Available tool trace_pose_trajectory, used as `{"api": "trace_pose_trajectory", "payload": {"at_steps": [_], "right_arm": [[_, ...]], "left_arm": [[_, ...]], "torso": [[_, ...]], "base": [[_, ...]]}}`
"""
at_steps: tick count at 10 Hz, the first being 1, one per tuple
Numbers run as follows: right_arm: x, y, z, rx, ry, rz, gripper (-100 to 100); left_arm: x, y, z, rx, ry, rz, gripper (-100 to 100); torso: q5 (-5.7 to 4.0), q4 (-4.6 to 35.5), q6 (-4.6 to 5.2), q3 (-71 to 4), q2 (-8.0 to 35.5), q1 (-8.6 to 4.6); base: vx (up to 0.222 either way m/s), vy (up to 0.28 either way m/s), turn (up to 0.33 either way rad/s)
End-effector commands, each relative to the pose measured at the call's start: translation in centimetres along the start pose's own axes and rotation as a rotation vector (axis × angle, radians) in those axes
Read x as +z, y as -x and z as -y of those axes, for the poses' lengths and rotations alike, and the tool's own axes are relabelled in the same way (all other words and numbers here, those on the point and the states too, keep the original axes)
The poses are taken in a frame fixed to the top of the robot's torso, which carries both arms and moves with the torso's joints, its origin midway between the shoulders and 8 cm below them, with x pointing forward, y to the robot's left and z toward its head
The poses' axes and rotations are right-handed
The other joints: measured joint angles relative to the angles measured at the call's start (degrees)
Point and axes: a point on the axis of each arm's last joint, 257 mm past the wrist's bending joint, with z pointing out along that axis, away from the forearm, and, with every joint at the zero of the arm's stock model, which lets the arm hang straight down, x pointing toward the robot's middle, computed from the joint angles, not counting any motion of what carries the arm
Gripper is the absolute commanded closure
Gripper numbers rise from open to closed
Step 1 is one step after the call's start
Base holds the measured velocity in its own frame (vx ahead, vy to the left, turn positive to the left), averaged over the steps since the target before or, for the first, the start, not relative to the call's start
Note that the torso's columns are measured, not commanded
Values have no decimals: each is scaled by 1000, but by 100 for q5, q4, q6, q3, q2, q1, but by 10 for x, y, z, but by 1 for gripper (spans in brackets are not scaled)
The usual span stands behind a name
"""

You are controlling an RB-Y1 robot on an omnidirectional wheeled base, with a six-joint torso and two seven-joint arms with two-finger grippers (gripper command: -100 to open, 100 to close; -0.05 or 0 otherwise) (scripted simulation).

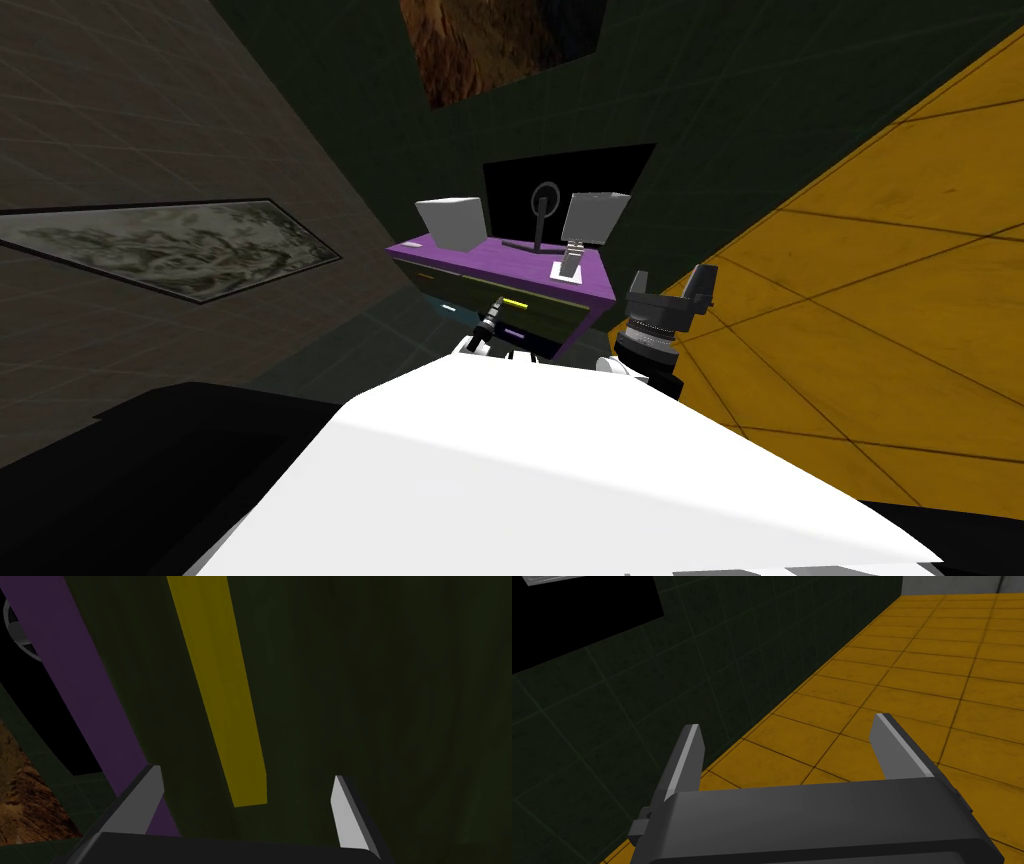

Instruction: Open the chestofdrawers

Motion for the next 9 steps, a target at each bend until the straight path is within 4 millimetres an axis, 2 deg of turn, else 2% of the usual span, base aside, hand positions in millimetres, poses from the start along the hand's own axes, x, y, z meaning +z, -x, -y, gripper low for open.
{"api": "trace_pose_trajectory", "payload": {"at_steps": [1,5,6,9], "right_arm": [[0,0,0,0,0,0,0],[0,0,0,0,0,0,0],[0,0,0,0,0,0,0],[0,0,0,0,0,0,0]], "left_arm": [[-3,-1,2,1,1,-5,100],[-6,-3,4,2,1,-10,100],[-3,-2,2,2,3,-6,-100],[0,-1,1,3,4,-2,-100]], "torso": [[-2,-3,0,-8,-13,-6],[-2,-13,-1,-29,-45,-4],[-5,-22,1,-50,-82,-20],[-7,-24,0,-51,-78,-23]], "base": [[-131,23,41],[-175,55,16],[68,-43,-31],[138,-82,-15]]}}
